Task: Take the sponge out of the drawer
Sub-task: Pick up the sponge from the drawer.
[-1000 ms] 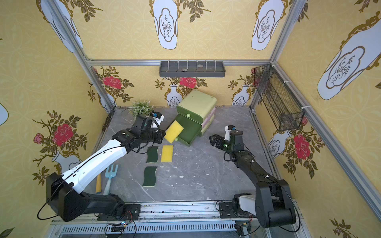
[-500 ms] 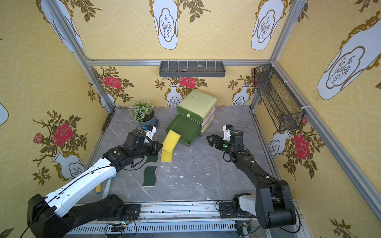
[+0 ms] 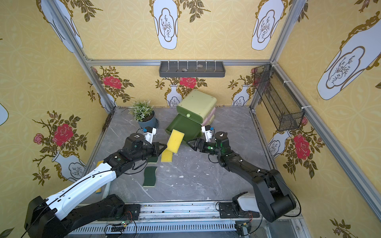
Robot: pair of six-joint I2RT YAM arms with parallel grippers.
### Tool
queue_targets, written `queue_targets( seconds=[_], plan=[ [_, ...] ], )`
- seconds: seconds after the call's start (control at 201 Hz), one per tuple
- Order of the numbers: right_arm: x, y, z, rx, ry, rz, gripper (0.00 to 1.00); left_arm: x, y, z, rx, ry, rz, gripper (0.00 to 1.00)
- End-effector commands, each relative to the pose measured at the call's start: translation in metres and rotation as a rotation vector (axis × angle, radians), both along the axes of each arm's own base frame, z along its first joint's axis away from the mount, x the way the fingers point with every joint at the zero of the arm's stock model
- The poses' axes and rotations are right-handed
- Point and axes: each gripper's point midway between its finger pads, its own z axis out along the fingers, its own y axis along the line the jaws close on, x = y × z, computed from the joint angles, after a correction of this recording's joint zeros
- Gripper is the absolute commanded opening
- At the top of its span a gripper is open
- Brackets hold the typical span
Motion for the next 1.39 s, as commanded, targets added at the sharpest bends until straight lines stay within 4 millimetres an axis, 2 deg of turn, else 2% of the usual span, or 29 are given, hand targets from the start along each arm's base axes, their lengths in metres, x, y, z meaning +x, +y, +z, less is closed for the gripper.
queue_targets(
  seconds=[0.0,0.219,0.398,0.866,1.225,1.339,1.389],
  plan=[
    [-0.003,0.014,0.030,0.124,-0.027,0.021,0.98,0.000,-0.007,0.007,-0.051,-0.020,-0.020,0.00],
    [-0.015,0.031,0.031,0.138,-0.013,0.054,0.99,-0.001,-0.009,0.008,-0.080,-0.029,-0.030,0.00],
    [-0.018,0.042,0.029,0.136,-0.003,0.066,0.92,-0.003,-0.014,0.013,-0.110,-0.026,-0.049,0.00],
    [-0.019,0.054,0.034,0.199,0.008,0.088,0.50,-0.006,-0.016,0.005,-0.119,-0.002,-0.061,0.00],
    [-0.019,0.053,0.032,0.194,0.013,0.083,0.30,-0.004,-0.019,0.001,-0.113,0.005,-0.072,0.00],
    [-0.018,0.053,0.032,0.191,0.014,0.082,0.24,-0.003,-0.019,0.002,-0.107,-0.003,-0.072,0.08],
    [-0.018,0.053,0.031,0.190,0.016,0.082,0.23,-0.002,-0.019,0.002,-0.101,-0.005,-0.071,0.15]
  ],
)
